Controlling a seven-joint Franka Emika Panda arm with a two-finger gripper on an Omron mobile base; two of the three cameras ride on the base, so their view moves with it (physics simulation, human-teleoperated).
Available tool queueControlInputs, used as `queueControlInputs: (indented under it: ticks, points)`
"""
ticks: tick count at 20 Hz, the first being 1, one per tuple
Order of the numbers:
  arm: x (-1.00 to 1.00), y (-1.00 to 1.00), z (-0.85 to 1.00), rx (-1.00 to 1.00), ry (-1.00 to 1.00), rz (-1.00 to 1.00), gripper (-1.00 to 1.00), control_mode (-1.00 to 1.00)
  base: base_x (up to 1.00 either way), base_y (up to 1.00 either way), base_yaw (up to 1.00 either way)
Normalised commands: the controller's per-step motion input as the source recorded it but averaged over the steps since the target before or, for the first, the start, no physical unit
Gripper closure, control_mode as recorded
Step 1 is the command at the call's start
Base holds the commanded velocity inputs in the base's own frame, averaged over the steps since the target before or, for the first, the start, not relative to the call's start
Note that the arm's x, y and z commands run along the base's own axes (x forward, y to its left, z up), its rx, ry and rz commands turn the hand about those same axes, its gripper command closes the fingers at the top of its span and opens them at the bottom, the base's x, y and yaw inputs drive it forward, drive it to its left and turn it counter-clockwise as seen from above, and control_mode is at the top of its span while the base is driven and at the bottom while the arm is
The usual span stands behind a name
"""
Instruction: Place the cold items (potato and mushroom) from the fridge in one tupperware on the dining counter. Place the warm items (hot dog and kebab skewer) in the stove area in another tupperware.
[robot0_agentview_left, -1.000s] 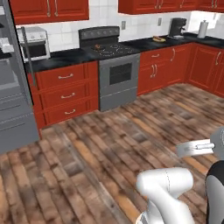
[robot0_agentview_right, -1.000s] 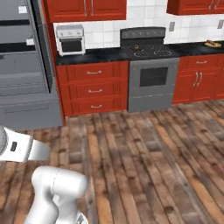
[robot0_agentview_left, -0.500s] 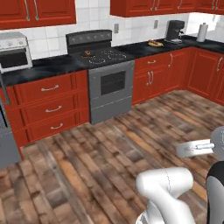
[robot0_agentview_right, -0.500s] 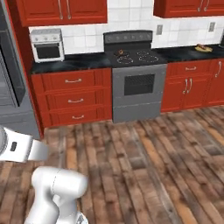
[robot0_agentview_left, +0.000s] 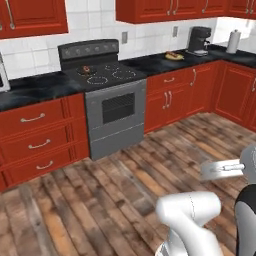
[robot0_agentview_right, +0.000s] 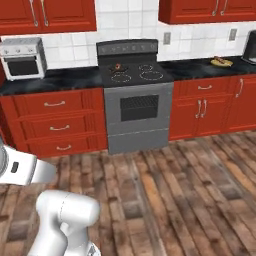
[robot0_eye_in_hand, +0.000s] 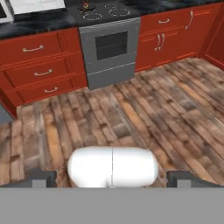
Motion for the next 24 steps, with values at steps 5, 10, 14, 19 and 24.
queueControlInputs:
  ticks: [5, 10, 14, 19, 24]
  points:
    - [0.00, 0.00, 0.00, 0.00, 0.00, 0.00, -1.00, 1.00, 1.00, -0.68, 0.08]
    - [0.00, 0.00, 0.00, 0.00, 0.00, 0.00, -1.00, 1.00, 1.00, -0.72, 0.10]
    - [0.00, 0.00, 0.00, 0.00, 0.00, 0.00, -1.00, 1.00, 1.00, -0.74, 0.11]
    - [0.00, 0.00, 0.00, 0.00, 0.00, 0.00, -1.00, 1.00, 1.00, -0.74, 0.12]
    - [0.00, 0.00, 0.00, 0.00, 0.00, 0.00, -1.00, 1.00, 0.99, -0.74, 0.12]
